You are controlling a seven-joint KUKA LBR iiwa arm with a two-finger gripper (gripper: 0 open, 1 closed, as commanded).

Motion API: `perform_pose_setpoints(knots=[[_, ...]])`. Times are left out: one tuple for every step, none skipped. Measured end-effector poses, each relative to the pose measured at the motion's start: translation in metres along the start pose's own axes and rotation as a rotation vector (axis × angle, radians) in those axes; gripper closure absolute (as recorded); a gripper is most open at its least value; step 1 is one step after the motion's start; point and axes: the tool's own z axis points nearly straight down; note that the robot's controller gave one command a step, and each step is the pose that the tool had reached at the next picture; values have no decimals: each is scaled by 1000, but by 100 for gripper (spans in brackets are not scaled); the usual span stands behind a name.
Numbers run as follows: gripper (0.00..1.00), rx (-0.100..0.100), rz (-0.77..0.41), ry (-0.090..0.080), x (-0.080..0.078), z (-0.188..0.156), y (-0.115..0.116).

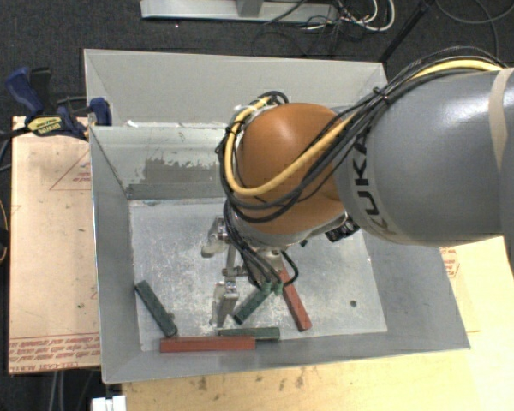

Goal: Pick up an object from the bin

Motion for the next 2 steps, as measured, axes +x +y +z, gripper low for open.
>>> perform_pose_setpoints(knots=[[0, 0, 1, 0, 0, 0, 0], [0, -4, -163, -9, -3, 29, -24]])
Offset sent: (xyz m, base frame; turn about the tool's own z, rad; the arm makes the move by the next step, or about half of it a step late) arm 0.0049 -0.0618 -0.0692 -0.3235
